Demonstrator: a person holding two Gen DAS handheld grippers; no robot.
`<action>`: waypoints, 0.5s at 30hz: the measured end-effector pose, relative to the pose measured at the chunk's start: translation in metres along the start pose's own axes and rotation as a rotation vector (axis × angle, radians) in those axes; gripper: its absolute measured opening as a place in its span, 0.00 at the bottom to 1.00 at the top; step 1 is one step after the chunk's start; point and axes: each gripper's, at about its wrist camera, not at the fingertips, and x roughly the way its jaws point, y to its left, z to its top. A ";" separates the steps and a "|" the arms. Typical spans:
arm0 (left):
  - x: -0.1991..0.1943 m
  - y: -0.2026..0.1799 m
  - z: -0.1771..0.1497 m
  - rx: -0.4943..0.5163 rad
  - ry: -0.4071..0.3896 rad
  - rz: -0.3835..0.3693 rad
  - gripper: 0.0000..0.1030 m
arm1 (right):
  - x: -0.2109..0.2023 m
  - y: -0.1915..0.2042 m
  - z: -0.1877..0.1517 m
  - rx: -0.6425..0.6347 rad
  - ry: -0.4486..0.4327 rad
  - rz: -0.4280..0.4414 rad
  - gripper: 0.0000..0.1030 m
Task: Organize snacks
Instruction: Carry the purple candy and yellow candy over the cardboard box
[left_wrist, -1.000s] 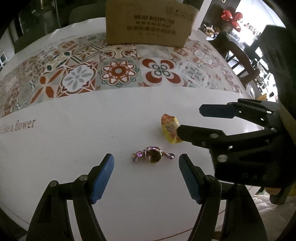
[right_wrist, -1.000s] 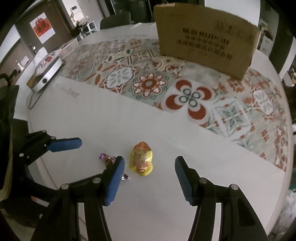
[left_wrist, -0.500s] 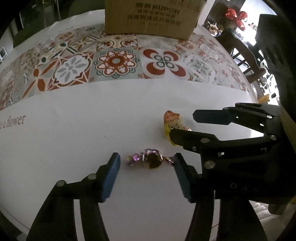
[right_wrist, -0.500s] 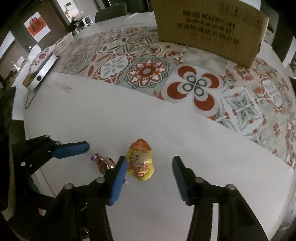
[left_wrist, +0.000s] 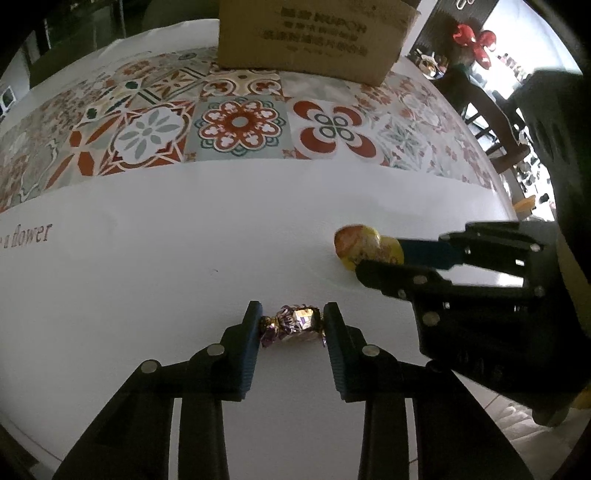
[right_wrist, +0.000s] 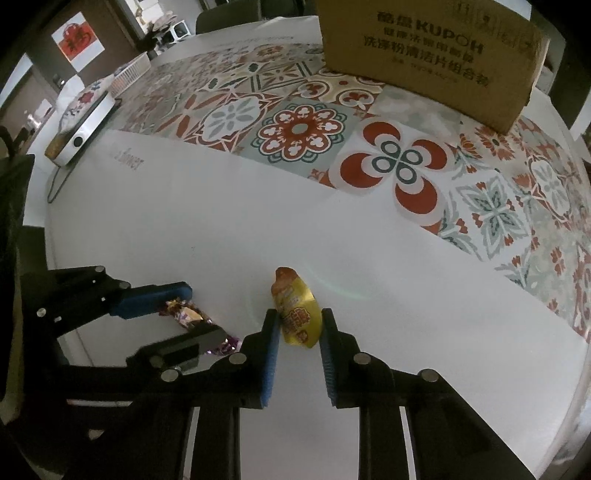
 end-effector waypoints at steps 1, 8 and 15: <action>-0.001 0.000 0.000 -0.001 -0.004 0.003 0.32 | 0.000 0.001 -0.001 -0.006 0.000 -0.001 0.22; -0.010 0.000 0.002 -0.001 -0.033 0.024 0.32 | -0.003 0.004 -0.005 -0.014 -0.005 0.000 0.22; -0.025 -0.001 0.009 0.017 -0.091 0.056 0.32 | -0.018 0.000 -0.004 -0.001 -0.045 -0.014 0.22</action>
